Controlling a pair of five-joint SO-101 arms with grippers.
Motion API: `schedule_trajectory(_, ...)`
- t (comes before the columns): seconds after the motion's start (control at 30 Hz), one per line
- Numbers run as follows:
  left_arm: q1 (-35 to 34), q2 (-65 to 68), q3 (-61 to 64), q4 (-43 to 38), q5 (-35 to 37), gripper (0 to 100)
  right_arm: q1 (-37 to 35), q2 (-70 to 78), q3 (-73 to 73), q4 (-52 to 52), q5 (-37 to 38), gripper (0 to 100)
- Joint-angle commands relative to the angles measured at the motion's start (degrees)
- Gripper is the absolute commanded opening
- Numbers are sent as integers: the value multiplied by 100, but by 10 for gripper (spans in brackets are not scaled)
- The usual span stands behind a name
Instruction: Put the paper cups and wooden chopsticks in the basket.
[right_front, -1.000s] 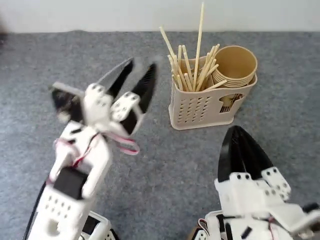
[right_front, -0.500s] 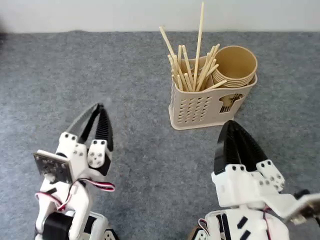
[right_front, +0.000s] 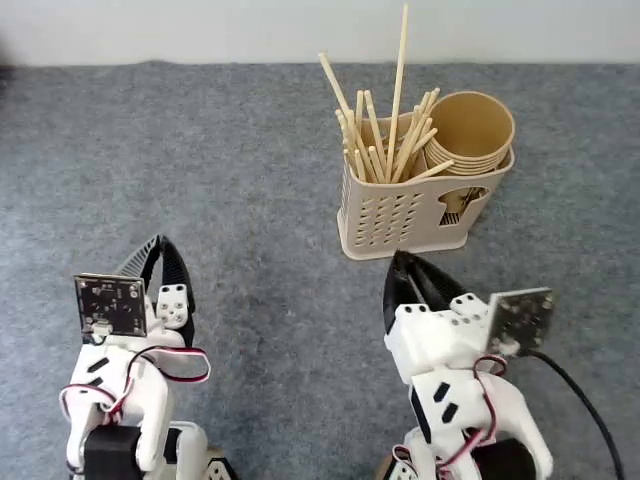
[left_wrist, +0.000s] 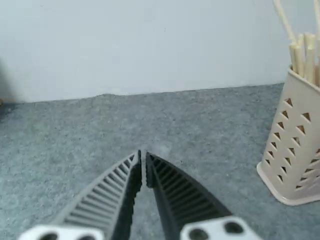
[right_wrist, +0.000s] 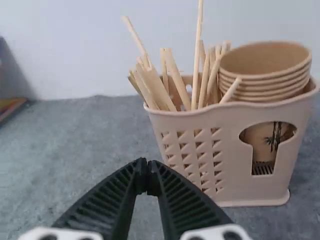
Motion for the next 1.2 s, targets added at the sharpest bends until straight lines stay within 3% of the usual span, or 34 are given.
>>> schedule_trajectory(0.0,-79,-35,-22,281,-9,12,84,-66,132,180,70,9)
schedule_trajectory(0.2,-70,-62,154,668,-9,12,637,-48,290,198,62,9)
schedule_trajectory(0.5,-105,-536,1508,422,-79,12,611,-48,1468,154,62,9)
schedule_trajectory(0.63,-79,-536,1991,132,-545,13,646,-48,1934,154,62,9)
schedule_trajectory(0.97,-132,-536,2440,158,-659,15,646,-48,2778,154,62,9)
schedule_trajectory(1.17,-325,-536,2440,607,-668,15,646,-48,2822,207,70,9)
